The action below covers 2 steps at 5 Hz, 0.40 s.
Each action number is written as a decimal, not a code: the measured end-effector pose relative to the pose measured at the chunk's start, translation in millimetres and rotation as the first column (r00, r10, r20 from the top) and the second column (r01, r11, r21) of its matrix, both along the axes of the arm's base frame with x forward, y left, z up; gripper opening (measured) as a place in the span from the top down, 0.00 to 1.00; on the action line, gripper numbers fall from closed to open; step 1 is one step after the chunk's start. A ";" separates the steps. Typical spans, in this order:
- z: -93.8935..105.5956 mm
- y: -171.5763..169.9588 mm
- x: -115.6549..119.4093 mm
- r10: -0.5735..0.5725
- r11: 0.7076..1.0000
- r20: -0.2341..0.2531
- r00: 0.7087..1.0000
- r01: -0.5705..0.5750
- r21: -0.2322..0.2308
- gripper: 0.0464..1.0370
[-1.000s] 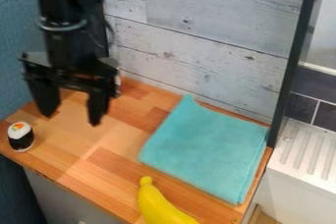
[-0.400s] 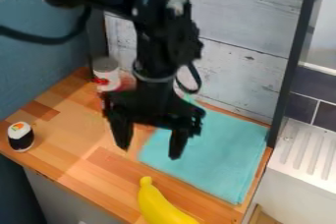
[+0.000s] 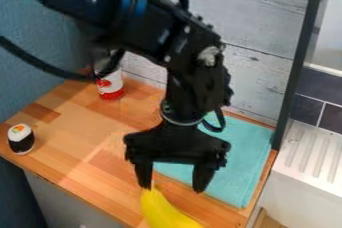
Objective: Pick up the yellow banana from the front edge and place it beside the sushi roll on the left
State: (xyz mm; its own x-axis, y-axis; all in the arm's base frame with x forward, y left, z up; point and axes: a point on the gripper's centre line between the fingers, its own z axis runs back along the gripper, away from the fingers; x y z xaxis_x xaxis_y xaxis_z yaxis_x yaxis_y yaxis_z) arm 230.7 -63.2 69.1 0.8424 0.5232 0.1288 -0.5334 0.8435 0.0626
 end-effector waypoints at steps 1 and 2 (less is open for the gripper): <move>-11.7 -2.4 -6.5 0.115 0.993 -0.030 0.993 -0.115 0.001 0.04; -14.4 -0.2 -11.6 0.189 0.982 -0.041 0.981 -0.189 0.011 0.04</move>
State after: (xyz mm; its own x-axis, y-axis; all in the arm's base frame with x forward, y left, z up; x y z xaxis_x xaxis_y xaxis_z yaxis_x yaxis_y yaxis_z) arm 219.1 -63.4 54.7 0.7333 0.6725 0.0998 -0.6798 0.7273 0.0941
